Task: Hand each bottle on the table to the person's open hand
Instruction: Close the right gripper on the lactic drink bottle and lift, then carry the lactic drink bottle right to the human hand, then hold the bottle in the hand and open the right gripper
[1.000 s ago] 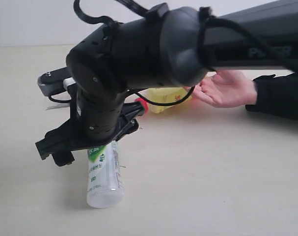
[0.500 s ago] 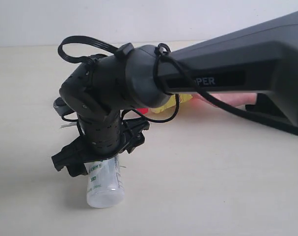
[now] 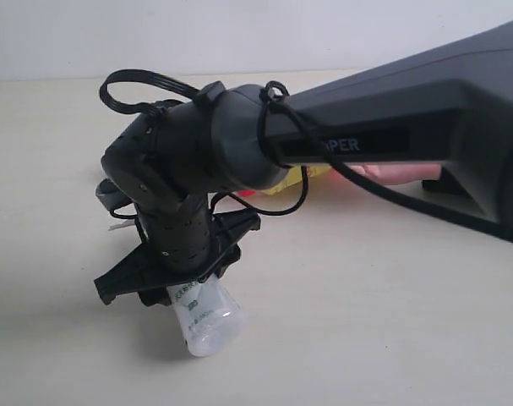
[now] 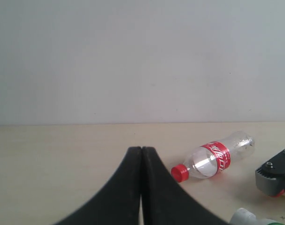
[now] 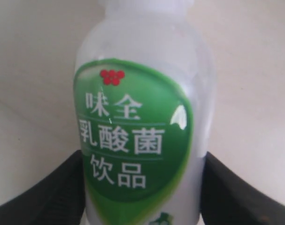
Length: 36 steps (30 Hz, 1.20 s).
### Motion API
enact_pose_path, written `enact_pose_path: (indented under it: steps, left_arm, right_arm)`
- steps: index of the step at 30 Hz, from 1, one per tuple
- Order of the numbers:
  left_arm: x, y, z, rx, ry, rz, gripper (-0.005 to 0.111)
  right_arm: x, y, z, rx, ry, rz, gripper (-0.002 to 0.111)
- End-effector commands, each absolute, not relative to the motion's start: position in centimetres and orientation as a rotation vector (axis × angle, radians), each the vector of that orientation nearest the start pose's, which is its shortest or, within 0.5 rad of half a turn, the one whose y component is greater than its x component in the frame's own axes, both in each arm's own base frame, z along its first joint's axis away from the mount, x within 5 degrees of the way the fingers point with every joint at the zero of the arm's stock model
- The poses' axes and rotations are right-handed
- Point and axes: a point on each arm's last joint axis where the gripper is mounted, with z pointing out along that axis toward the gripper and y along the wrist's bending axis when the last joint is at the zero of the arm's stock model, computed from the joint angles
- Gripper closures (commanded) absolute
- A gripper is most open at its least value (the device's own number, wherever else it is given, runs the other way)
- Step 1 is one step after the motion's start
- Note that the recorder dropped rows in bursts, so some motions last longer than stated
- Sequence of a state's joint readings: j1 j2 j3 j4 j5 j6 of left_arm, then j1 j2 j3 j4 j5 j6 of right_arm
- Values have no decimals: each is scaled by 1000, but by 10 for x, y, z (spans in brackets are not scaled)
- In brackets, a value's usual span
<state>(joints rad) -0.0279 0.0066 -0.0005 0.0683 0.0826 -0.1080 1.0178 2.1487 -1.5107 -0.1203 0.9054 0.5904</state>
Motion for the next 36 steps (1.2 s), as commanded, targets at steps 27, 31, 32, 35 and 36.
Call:
enact_pose_path:
  steps: [27, 31, 32, 35, 36]
  left_arm:
    - [56, -1, 206, -15, 1565, -55, 107]
    - [56, -1, 206, -15, 1565, -55, 107]
    - [56, -1, 206, -15, 1565, -55, 107]
    - [56, -1, 206, -15, 1565, -55, 107]
    - [56, -1, 206, -15, 1565, -55, 107]
  right_arm:
    - [329, 166, 270, -345, 2841, -133, 108]
    - [356, 161, 235, -342, 2831, -167, 108]
    - [361, 161, 228, -336, 2829, -158, 108]
    - [366, 162, 212, -338, 2851, -182, 108]
    - [367, 162, 208, -341, 2859, -187, 108]
